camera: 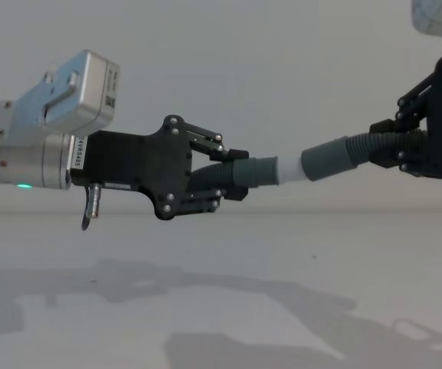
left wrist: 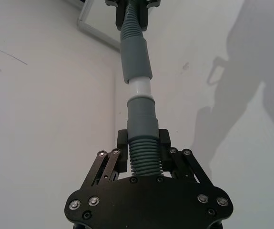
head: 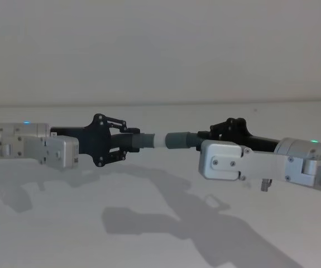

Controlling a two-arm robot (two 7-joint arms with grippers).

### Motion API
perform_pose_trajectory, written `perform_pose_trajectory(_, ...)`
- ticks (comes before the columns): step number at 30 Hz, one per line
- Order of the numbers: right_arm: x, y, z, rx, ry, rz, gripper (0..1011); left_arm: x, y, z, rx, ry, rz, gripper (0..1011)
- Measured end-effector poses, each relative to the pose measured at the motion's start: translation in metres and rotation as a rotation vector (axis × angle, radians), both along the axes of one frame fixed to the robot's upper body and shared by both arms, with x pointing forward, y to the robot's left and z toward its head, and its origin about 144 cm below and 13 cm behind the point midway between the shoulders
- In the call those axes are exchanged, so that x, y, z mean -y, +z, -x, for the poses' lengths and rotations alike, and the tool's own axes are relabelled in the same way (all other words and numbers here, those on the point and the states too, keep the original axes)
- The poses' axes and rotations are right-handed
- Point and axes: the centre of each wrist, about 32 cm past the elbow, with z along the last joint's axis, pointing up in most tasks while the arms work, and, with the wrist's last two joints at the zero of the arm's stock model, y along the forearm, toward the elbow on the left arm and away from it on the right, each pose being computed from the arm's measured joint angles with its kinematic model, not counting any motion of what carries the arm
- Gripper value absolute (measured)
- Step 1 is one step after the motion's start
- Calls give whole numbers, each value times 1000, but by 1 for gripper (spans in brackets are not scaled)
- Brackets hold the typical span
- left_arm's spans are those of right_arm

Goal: Use both hands to pick up one end of the pipe from the table, align the ends, and insert them.

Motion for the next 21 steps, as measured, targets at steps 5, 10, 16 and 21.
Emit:
perform_pose_trajectory(5,-1,-1,-2,-4,-2,-7,196,0,0,0,0,0,0,345)
perform_pose_trajectory(10,-1,-2,-3,-8,-4,-17,196,1,0,0,0,-2,2,345)
perform_pose_trajectory(16,0,-2,-3,-9,-8,-27,196,1,0,0,0,-1,2,345)
perform_pose_trajectory(21,2,-2,-4,-10,-14,-34,196,1,0,0,0,-1,1,345)
